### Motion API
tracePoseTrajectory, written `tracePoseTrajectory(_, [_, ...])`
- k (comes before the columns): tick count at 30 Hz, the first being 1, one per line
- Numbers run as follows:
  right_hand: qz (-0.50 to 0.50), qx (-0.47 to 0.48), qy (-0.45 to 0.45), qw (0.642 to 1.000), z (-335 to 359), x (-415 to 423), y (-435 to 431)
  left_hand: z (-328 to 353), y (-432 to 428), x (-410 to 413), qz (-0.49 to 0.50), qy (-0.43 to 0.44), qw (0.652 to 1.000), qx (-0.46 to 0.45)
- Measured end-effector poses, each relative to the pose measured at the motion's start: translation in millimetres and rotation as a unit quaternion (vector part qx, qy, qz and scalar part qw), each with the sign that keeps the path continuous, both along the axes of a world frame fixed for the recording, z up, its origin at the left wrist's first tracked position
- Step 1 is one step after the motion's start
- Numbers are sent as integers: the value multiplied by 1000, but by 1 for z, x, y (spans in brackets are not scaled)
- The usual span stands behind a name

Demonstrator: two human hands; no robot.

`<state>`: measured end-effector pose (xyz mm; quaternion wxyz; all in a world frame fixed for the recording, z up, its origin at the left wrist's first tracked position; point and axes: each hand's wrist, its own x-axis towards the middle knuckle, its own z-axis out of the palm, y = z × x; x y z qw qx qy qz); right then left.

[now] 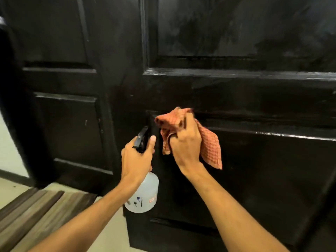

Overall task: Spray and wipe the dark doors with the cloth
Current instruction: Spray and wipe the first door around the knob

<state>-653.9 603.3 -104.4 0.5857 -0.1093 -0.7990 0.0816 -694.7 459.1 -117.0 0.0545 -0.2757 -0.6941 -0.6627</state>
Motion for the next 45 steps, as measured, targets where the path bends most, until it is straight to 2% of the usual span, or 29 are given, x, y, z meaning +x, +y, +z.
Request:
tracePoseTrajectory(3, [49,127,-121,983,9,-28,-35,-3,-25,-14,47,7,999,-8])
tracePoseTrajectory(7, [47,96,-62,992,28,-40,-31,0,-49,-27,73,-1,997,8])
tracePoseTrajectory(8, [63,136,-101,984,26,-45,-33,2,-55,-33,80,0,997,12])
tracePoseTrajectory(10, [113,257,-245,928,17,-56,-41,1,-63,-39,87,-5,996,18])
tracePoseTrajectory(11, [127,284,-284,907,15,-61,-46,-2,-65,-40,87,-9,996,20])
tracePoseTrajectory(12, [124,288,-275,909,22,-65,-50,-3,-67,-39,86,-9,996,24])
tracePoseTrajectory(15, [139,234,-156,950,50,-85,-65,0,-74,-45,108,-9,994,35])
tracePoseTrajectory(16, [132,255,-158,945,59,-86,-76,2,-79,-49,120,-8,992,44])
tracePoseTrajectory(19, [145,297,-276,903,-4,-118,-67,-2,-90,-53,132,3,990,47])
tracePoseTrajectory(20, [145,281,-291,903,-15,-113,-57,-3,-90,-52,129,5,991,39])
tracePoseTrajectory(22, [126,214,-275,929,-17,-94,-30,1,-86,-48,114,10,993,29])
tracePoseTrajectory(24, [73,122,-153,978,5,-57,-15,4,-73,-44,86,10,996,33])
tracePoseTrajectory(25, [58,109,-114,986,13,-39,-20,5,-69,-42,79,10,996,35])
tracePoseTrajectory(26, [27,137,-107,984,20,-18,-25,4,-61,-38,67,12,997,30])
tracePoseTrajectory(28, [5,201,-152,968,-7,6,-6,-1,-39,-20,28,12,999,17])
tracePoseTrajectory(29, [-1,203,-162,966,-13,17,9,0,-29,-11,9,13,1000,17])
tracePoseTrajectory(31, [-60,88,-95,990,-8,47,44,7,-5,8,-29,17,999,14])
tracePoseTrajectory(33, [-126,-30,-39,991,-3,72,58,16,16,23,-66,17,998,9])
tracePoseTrajectory(34, [-129,-22,-51,990,-2,80,60,18,26,30,-82,19,996,7])
tracePoseTrajectory(36, [-119,67,-87,987,-1,100,78,19,46,49,-114,21,993,0])
tracePoseTrajectory(37, [-126,69,-73,987,2,113,95,17,55,59,-131,20,991,-5])
tracePoseTrajectory(39, [-184,-63,48,980,7,138,126,17,72,76,-161,10,987,-6])
tracePoseTrajectory(40, [-218,-129,102,962,4,149,136,18,82,84,-174,9,985,-9])
tracePoseTrajectory(41, [-233,-155,115,953,2,156,140,20,90,91,-185,11,983,-11])
tracePoseTrajectory(44, [-211,-77,39,974,-9,188,165,20,116,119,-219,15,975,-16])
tracePoseTrajectory(45, [-221,-113,72,966,-6,204,183,18,124,129,-234,13,972,-18])
